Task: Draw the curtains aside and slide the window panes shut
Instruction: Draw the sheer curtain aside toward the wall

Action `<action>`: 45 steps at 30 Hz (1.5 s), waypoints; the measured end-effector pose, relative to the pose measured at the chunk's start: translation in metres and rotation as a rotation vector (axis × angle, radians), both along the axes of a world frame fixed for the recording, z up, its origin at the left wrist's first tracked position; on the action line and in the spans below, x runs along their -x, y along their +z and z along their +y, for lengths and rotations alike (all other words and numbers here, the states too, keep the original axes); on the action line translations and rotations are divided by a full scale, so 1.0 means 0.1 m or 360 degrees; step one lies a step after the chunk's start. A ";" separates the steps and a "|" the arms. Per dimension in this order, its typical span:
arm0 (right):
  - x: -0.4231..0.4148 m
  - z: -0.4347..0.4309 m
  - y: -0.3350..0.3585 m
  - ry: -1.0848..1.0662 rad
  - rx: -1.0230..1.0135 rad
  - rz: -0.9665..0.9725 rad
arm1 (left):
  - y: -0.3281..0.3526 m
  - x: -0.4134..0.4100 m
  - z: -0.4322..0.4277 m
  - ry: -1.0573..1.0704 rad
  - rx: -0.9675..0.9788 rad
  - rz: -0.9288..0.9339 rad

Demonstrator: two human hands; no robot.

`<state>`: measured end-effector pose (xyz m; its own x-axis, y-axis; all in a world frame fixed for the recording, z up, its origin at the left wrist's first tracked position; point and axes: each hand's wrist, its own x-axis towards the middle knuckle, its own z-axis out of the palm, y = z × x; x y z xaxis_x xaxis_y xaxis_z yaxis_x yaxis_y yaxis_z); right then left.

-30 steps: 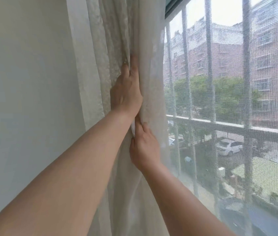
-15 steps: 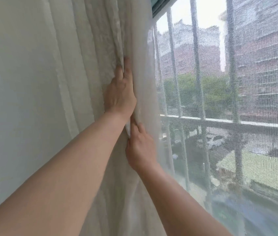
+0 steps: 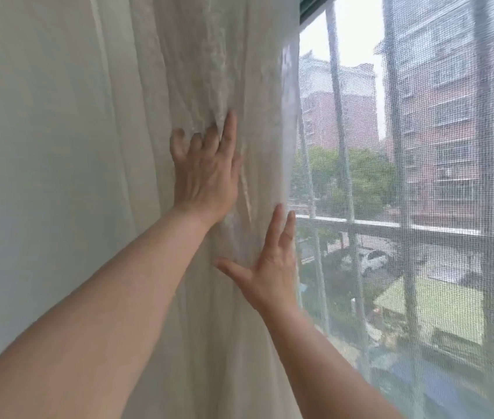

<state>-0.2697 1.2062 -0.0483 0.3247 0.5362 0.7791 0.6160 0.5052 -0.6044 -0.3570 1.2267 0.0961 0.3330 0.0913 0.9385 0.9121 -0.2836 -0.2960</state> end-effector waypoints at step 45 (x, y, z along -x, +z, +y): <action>1.23 1.41 0.30 -0.0012 0.0585 -0.0916 | -0.05 0.86 1.60 0.0326 0.0310 -0.0124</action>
